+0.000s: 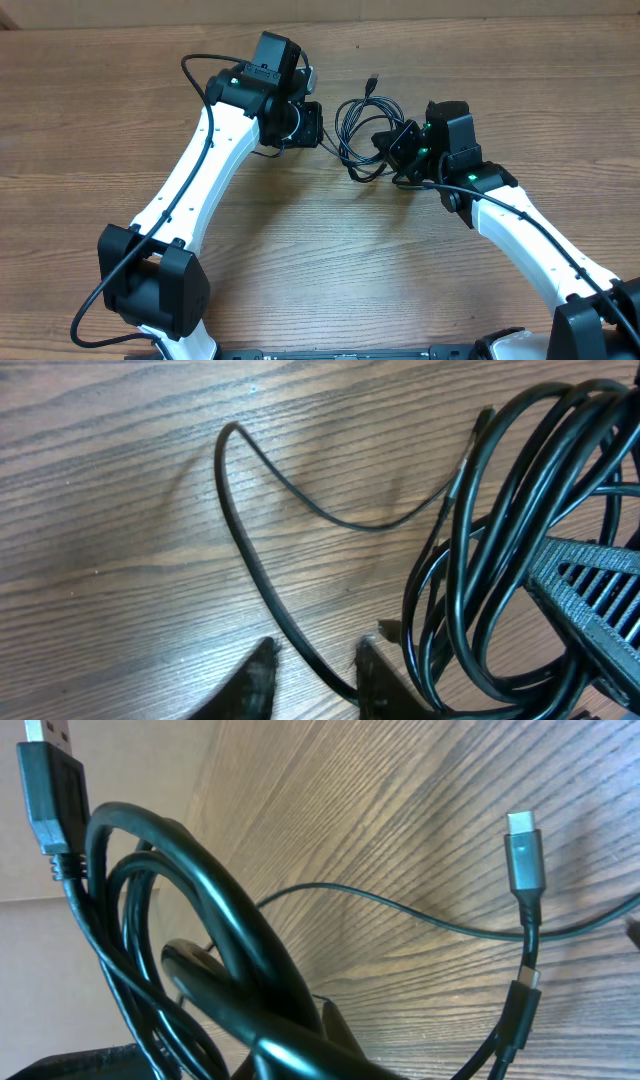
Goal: Untangle cables
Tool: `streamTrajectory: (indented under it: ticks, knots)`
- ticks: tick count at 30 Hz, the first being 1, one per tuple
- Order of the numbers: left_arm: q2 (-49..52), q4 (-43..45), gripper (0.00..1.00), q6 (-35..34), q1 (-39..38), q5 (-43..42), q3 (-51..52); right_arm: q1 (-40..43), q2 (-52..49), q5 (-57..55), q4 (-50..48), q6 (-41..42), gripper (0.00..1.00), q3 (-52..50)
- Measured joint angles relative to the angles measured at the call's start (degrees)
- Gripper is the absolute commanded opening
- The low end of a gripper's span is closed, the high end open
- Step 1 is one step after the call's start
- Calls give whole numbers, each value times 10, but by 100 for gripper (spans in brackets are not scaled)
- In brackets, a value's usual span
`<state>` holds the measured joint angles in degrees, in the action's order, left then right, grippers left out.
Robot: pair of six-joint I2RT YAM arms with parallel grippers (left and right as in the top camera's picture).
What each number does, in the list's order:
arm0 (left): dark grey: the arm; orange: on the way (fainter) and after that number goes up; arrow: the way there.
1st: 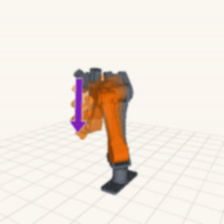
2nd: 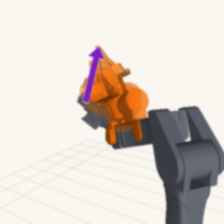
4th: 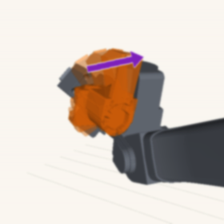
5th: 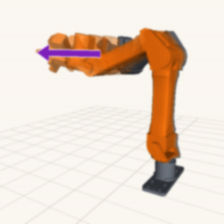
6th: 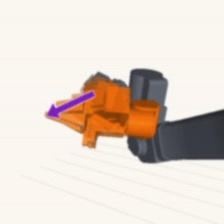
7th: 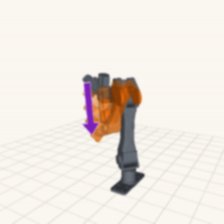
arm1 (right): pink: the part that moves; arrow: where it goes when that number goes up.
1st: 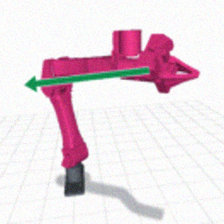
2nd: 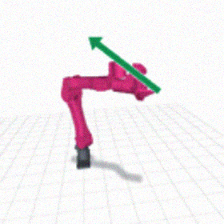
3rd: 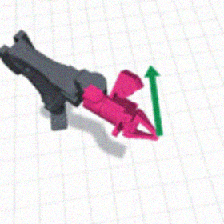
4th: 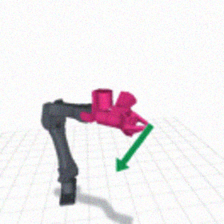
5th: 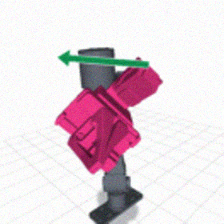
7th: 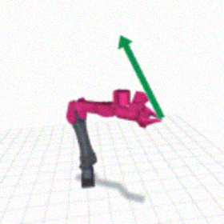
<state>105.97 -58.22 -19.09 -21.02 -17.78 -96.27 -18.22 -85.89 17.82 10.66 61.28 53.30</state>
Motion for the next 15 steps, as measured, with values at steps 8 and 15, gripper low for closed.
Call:
streamTrajectory:
  ticks: [8,15]
  knots:
    - [0,12,54,-27,0,0,21,1,0,4,-8,0,4,0]
    - [0,46,8,-87,-13,0,40,1,0,15,-8,0,4,0]
